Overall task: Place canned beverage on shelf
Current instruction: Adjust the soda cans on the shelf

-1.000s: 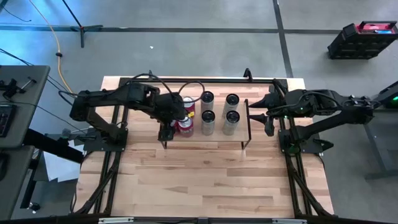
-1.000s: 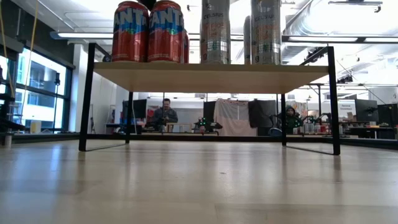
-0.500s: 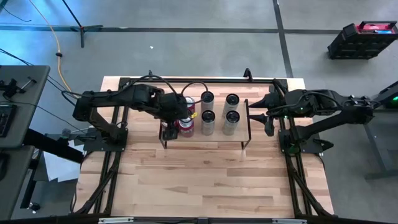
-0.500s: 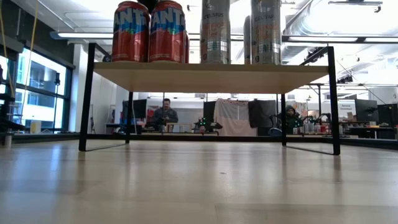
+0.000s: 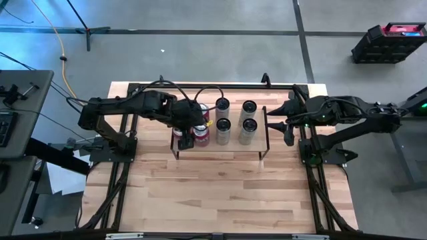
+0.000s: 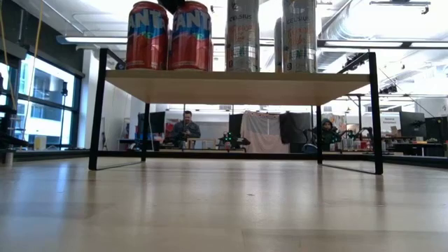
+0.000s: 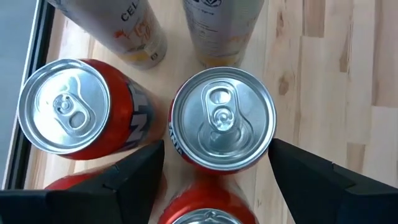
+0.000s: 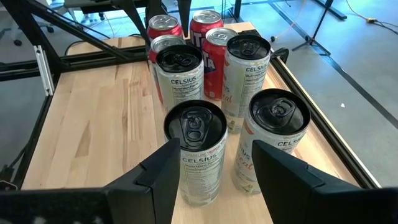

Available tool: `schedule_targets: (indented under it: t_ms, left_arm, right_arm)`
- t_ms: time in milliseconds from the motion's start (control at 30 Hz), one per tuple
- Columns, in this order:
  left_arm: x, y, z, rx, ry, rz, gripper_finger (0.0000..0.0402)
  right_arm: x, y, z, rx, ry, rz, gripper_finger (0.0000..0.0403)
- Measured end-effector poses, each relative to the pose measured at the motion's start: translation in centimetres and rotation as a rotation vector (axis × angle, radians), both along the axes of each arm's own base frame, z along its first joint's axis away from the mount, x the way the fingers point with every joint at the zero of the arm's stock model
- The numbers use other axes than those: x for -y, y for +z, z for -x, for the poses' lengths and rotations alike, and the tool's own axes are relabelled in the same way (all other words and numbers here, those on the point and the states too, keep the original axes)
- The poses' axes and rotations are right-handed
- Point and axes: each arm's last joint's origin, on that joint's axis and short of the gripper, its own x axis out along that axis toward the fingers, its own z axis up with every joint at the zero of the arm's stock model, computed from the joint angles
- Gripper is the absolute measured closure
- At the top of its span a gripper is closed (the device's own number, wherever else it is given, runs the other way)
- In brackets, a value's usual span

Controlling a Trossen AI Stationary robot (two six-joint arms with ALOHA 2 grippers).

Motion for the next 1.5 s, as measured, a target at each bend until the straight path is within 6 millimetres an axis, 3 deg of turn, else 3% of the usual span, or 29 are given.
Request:
schedule_targets:
  t_ms: [1067, 1233, 1367, 1500]
  left_arm:
    - [-0.3, -0.1, -0.2, -0.004, -0.035, 0.034, 0.0123]
    - [-0.4, 0.6, 0.5, 0.017, -0.029, 0.034, 0.0123]
    - [-0.5, 2.4, 1.4, 0.085, -0.019, 0.031, 0.0123]
    - [-1.9, 4.0, 2.4, 0.15, 0.062, -0.003, 0.0123]
  right_arm:
    - [0.0, 0.0, 0.0, 0.003, -0.002, -0.028, 0.0219]
    - [0.0, 0.0, 0.0, 0.004, -0.002, -0.028, 0.0219]
    - [0.0, 0.0, 0.0, 0.004, -0.002, -0.027, 0.0219]
    - [0.0, 0.0, 0.0, 0.003, 0.001, -0.021, 0.0219]
